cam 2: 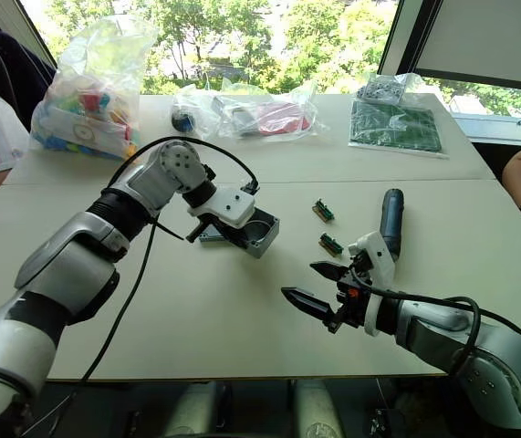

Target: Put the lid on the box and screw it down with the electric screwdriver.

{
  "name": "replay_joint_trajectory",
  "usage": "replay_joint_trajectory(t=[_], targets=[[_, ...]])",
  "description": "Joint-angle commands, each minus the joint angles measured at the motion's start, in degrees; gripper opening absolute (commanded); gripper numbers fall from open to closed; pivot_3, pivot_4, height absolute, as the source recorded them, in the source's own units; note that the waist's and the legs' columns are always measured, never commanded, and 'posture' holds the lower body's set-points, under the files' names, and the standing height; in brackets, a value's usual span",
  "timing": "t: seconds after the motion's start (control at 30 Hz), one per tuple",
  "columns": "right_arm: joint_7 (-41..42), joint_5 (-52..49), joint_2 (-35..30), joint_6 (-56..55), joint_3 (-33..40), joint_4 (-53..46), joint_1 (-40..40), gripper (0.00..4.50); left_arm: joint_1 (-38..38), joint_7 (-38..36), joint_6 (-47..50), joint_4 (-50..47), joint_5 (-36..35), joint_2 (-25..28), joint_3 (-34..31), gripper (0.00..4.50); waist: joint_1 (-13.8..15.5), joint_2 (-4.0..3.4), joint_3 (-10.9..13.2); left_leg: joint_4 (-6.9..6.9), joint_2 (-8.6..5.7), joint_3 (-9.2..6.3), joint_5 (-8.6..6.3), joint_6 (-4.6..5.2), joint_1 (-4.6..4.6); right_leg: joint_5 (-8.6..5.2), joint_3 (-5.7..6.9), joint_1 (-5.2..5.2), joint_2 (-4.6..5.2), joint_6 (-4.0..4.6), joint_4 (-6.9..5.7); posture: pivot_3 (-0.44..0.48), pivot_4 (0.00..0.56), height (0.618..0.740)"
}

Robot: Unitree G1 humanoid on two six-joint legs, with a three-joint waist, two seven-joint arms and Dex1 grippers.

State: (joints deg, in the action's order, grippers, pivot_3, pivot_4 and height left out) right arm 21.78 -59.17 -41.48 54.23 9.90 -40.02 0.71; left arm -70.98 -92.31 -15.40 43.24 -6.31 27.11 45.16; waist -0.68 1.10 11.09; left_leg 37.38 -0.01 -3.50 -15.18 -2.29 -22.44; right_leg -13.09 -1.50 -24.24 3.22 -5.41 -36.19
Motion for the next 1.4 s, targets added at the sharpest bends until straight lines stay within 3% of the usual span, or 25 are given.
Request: replay_joint_trajectory(t=[0.03,0.23,0.53,0.63,0.7,0.73,0.93,1.03,1.07,1.13,1.2,1.33,1.4], targets=[[-0.73,0.14,1.36,-1.54,-0.22,-1.05,-2.06,4.5,0.24,-0.19,-4.67,-1.79,-3.63,-1.07,1.51,0.07,0.19,0.0,0.0,0.05,-0.01,0.01,0.0,0.0,-0.02,-0.04,0.01,0.02,0.0,0.07,0.02,0.0,0.15,0.74],[-2.15,0.77,3.32,-1.48,-2.42,-1.73,-2.66,4.5,0.44,-0.19,-4.41,-5.16,-8.86,-0.34,5.52,0.07,-0.19,0.02,0.01,0.12,-0.04,0.03,0.0,0.0,-0.13,0.0,0.0,0.02,0.02,-0.04,0.1,0.0,0.15,0.74],[-1.24,-0.81,1.78,-0.87,-0.37,-0.72,-3.75,4.5,0.6,-0.19,-12.05,-0.28,-4.38,-0.27,9.55,0.07,-0.07,0.01,0.01,0.09,-0.03,0.02,0.0,0.01,-0.06,-0.1,0.0,0.01,-0.01,0.16,0.05,0.0,0.15,0.74],[-0.7,-1.02,0.97,-0.98,0.66,0.22,-4.62,4.5,0.68,-0.19,-12.51,1.39,-3.26,-0.87,7.84,0.82,-0.02,0.01,0.01,0.09,-0.03,0.03,-0.01,0.01,-0.08,-0.09,0.0,0.01,-0.01,0.13,0.07,0.0,0.15,0.74],[-0.04,-1.26,0.39,-0.82,0.94,0.64,-5.21,4.5,0.28,-0.19,-11.34,0.98,-3.25,-0.45,6.93,1.6,-0.03,0.01,0.01,0.1,-0.03,0.03,0.0,0.01,-0.08,-0.07,0.0,0.01,0.0,0.11,0.07,0.0,0.15,0.74],[0.52,-1.63,0.05,-0.63,0.93,0.89,-5.69,4.5,-0.34,-0.19,-8.93,-0.37,-4.43,0.28,6.07,1.98,-0.07,0.01,0.01,0.1,-0.03,0.03,0.0,0.01,-0.08,-0.07,0.0,0.01,0.0,0.11,0.06,0.0,0.15,0.74],[3.06,-3.0,-1.5,0.44,0.69,1.43,-6.96,4.5,-2.81,-0.19,7.69,-13.09,-14.31,9.57,1.34,1.98,-0.33,0.0,0.02,0.01,0.01,0.0,-0.01,0.01,-0.05,0.0,0.0,-0.02,-0.03,-0.03,0.04,0.0,0.15,0.74],[3.19,-1.87,-1.28,-0.87,1.26,3.12,-9.01,4.5,-2.88,-0.19,25.92,-17.74,-21.45,12.88,-8.0,1.98,-0.27,0.0,0.02,0.01,0.0,0.0,-0.01,0.01,-0.04,-0.01,0.0,-0.02,-0.03,-0.03,0.03,0.0,0.15,0.74],[3.39,-1.8,-1.25,-1.25,1.55,3.74,-9.97,4.5,-2.91,2.15,32.27,-18.18,-23.25,13.12,-11.66,1.98,-0.31,0.01,0.03,0.05,0.0,0.0,-0.01,0.01,-0.05,-0.01,0.01,0.0,-0.03,-0.03,0.03,0.0,0.15,0.74],[4.07,-2.58,-1.62,-1.33,1.99,4.59,-12.61,4.5,-4.49,13.81,50.73,-16.87,-24.72,12.14,-17.63,1.98,-0.37,0.01,0.03,0.09,0.0,0.01,0.0,0.01,-0.06,-0.02,0.01,0.0,-0.02,-0.03,0.03,0.0,0.15,0.74],[4.72,-3.11,-1.53,-0.98,0.9,5.58,-16.59,4.5,-5.98,30.68,66.89,-13.55,-24.61,8.57,-25.34,1.98,-0.38,0.01,0.03,0.1,0.0,0.0,0.0,0.01,-0.05,-0.13,0.01,0.0,-0.03,-0.27,0.02,0.0,0.15,0.74],[5.37,-1.92,0.79,-0.53,-3.66,7.17,-24.39,4.5,2.51,53.34,79.2,-21.91,-17.94,4.56,-33.11,1.98,-0.58,-0.03,-0.01,0.03,0.0,-0.03,-0.01,0.01,0.05,-0.13,0.03,0.05,-0.02,-0.3,-0.02,0.0,0.15,0.74],[5.27,-1.29,1.52,-0.63,-4.4,7.33,-25.54,4.5,5.25,59.23,84.79,-24.97,-16.76,2.86,-35.93,1.98,-0.62,-0.02,0.0,-0.01,0.0,-0.04,-0.01,0.01,0.09,-0.06,0.02,0.01,-0.02,-0.19,-0.11,0.0,0.15,0.74]])
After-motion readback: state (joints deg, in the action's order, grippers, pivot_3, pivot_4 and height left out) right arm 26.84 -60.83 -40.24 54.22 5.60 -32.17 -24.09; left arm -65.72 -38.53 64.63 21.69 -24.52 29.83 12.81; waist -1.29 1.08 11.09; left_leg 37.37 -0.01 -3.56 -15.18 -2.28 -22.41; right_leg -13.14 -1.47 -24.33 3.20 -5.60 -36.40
